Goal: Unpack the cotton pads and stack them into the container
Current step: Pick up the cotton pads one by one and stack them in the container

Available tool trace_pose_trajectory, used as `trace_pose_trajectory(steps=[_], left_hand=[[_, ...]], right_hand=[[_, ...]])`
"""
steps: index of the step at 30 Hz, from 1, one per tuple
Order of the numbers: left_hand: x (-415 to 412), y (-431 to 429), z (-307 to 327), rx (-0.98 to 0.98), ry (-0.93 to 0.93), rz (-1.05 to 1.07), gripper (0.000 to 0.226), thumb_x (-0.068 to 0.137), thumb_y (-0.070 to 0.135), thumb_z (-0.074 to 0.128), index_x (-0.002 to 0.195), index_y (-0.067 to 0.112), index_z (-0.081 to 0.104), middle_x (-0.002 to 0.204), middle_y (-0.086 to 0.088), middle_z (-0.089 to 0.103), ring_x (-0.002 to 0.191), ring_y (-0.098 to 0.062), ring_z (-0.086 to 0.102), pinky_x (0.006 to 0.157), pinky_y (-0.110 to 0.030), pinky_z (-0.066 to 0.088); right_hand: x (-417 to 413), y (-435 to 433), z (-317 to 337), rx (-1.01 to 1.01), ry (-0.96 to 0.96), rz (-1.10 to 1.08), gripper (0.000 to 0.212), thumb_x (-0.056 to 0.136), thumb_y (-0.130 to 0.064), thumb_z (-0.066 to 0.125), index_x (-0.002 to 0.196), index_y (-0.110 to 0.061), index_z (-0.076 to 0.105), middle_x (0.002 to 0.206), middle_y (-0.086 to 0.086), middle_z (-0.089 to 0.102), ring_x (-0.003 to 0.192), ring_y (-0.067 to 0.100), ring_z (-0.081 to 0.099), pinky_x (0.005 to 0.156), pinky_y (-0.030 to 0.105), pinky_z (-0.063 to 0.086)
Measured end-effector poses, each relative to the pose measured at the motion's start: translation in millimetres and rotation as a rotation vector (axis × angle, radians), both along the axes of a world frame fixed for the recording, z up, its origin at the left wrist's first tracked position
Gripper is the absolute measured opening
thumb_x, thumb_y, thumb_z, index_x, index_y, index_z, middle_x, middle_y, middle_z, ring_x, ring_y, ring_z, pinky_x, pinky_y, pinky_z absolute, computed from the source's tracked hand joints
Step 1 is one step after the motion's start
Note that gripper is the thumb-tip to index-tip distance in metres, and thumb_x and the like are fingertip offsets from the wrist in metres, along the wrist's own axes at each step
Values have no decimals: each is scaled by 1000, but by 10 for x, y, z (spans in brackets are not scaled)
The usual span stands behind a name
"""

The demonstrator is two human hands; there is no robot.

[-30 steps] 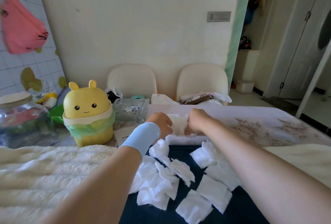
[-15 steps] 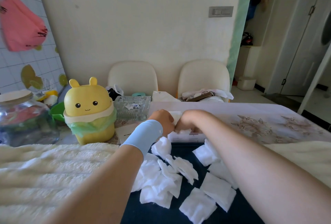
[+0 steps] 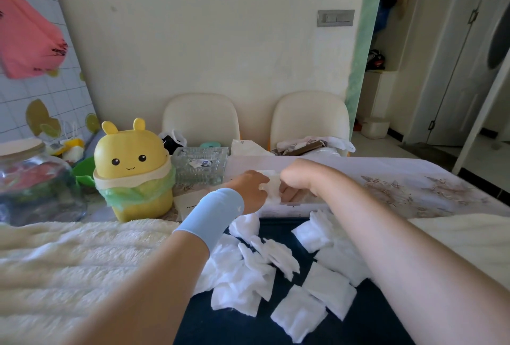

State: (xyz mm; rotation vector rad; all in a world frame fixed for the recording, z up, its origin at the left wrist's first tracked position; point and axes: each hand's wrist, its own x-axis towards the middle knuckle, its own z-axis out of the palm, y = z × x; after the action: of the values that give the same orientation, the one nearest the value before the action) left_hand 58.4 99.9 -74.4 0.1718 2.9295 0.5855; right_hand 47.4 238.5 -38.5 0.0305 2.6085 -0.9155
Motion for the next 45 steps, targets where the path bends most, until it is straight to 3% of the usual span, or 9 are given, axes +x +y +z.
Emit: trace_pose_trajectory(steps=[7,12,17,20,25,31,36,40,45], left_hand=[[184,89,-52,-139,-110,-175,58,105,29,36,157,16,14,164,-5,8,152,-22,6,119,-42,13],[306,-5,92,-18,-26,-54,59,103,31,41,157,28,18,165,3,15,149,-23,23,121,-39,21],[551,-6,180,149,109,9,35,98,21,47,128,34,61,134,6,55,118,-18,56,101,-30,45],[703,121,192,128,111,-18,28,96,26,46,110,38,68,120,9,64,106,-19,63,98,-35,51],[923,396,332,10,51,-83,34,102,32,43,132,35,59,139,8,55,120,-21,57,101,-31,47],[1054,453,198,-303,-66,-67,46,95,50,46,137,30,47,141,-3,51,124,-30,51,100,-40,43],[1193,228,-37,-394,-239,84,87,84,78,39,154,46,-2,166,3,-8,151,-39,-9,118,-64,11],[1227,350,-151,-241,-202,6,83,91,72,37,156,39,-3,167,2,0,153,-30,6,121,-51,18],[1221,425,-150,-71,-158,6,83,90,69,46,157,39,7,163,2,23,145,-28,30,115,-43,31]], right_hand=[[98,-44,-144,119,160,89,20,85,-3,51,66,-10,54,71,8,55,63,20,47,54,26,35],[273,184,-82,102,361,202,41,92,-6,46,122,-17,72,127,1,68,113,22,61,95,34,51],[527,368,-16,206,376,348,31,94,-9,54,102,-27,77,100,-14,71,94,10,65,84,26,53],[593,471,-67,409,369,349,37,92,-7,52,111,-30,73,114,-9,68,100,15,64,88,29,54],[671,684,-212,663,206,252,45,99,-38,46,136,-14,57,129,6,61,106,26,62,93,36,51],[955,583,-414,414,131,366,56,104,-43,41,155,-21,36,156,3,41,128,25,52,104,36,43],[1100,757,-383,227,288,314,50,105,-48,35,151,-29,40,157,2,40,137,25,43,101,38,42],[1205,934,-487,399,189,263,63,103,-58,20,154,-23,33,164,13,22,151,33,19,118,52,26],[1326,930,-510,97,119,242,69,102,-65,24,161,-29,17,168,-6,14,154,19,16,122,40,16]])
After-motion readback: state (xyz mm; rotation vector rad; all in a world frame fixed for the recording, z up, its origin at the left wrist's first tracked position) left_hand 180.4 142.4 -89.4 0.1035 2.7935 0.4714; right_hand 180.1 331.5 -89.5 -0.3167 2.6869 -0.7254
